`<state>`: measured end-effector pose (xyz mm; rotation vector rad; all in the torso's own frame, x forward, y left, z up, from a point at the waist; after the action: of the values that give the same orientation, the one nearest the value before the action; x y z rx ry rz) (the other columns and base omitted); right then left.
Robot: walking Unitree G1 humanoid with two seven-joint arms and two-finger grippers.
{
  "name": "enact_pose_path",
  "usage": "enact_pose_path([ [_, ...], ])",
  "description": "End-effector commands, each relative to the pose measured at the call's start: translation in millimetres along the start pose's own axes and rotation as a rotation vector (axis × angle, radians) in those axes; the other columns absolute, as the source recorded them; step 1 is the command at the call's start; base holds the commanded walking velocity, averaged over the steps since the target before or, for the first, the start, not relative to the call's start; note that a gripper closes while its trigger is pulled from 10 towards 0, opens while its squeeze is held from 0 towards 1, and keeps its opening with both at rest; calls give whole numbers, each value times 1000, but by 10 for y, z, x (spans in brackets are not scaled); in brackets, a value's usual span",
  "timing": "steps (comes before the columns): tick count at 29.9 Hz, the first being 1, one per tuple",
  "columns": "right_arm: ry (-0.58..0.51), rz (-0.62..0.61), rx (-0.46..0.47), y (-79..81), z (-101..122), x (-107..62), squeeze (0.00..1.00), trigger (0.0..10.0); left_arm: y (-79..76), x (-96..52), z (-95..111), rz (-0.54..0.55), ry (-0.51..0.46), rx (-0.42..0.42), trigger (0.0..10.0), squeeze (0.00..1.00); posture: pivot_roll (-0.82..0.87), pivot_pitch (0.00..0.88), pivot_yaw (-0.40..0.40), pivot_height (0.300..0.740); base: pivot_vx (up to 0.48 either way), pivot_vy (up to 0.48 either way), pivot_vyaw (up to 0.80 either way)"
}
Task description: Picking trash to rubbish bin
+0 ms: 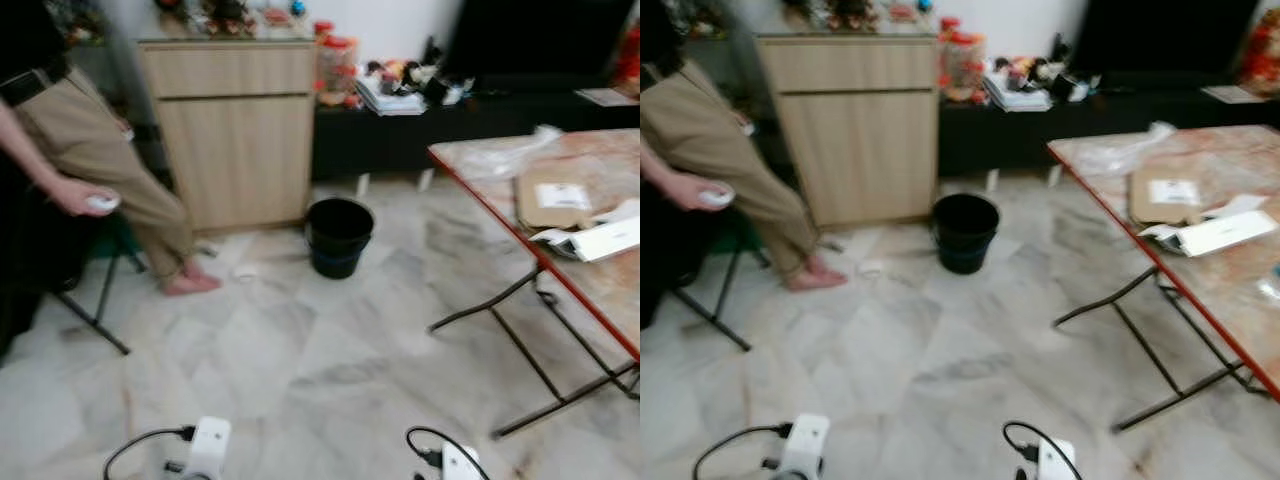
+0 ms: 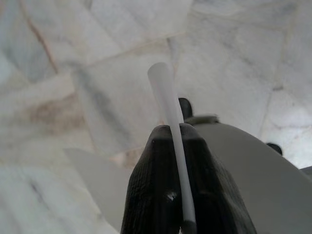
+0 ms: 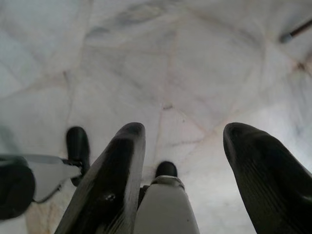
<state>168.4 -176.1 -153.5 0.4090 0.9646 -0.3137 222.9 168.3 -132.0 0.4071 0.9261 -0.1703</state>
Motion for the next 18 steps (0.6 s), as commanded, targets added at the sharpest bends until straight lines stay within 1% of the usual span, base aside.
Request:
enact_pose_path([
  [1,-20,14,-3,61,78,17,0,10000,60,-6,-54,13,12,12,10000,0,166,0,-109,740,0,0,494],
  [6,-38,14,30,57,120,20,0,10000,64,-6,-51,16,12,16,10000,0,166,0,-109,740,0,0,0],
  [10,-39,16,31,58,124,21,0,10000,63,-5,-53,15,14,18,10000,0,166,0,-109,740,0,0,0],
  [18,-42,15,30,56,131,21,0,10000,66,-5,-53,17,17,21,10000,0,166,0,-109,740,418,0,0],
])
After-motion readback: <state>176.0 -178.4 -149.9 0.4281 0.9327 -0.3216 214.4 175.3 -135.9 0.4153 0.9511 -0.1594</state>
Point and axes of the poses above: a point about 5 cm out from each wrist's last joint towards the gripper, its own x axis pointing out of the wrist towards the gripper, its own z axis along the axis of the wrist's last joint, y = z × x, the point moved 6 cm from there along x, pointing out of the wrist towards the gripper, and after that the axes turned 15 degrees about x, right-handed, at the moved point
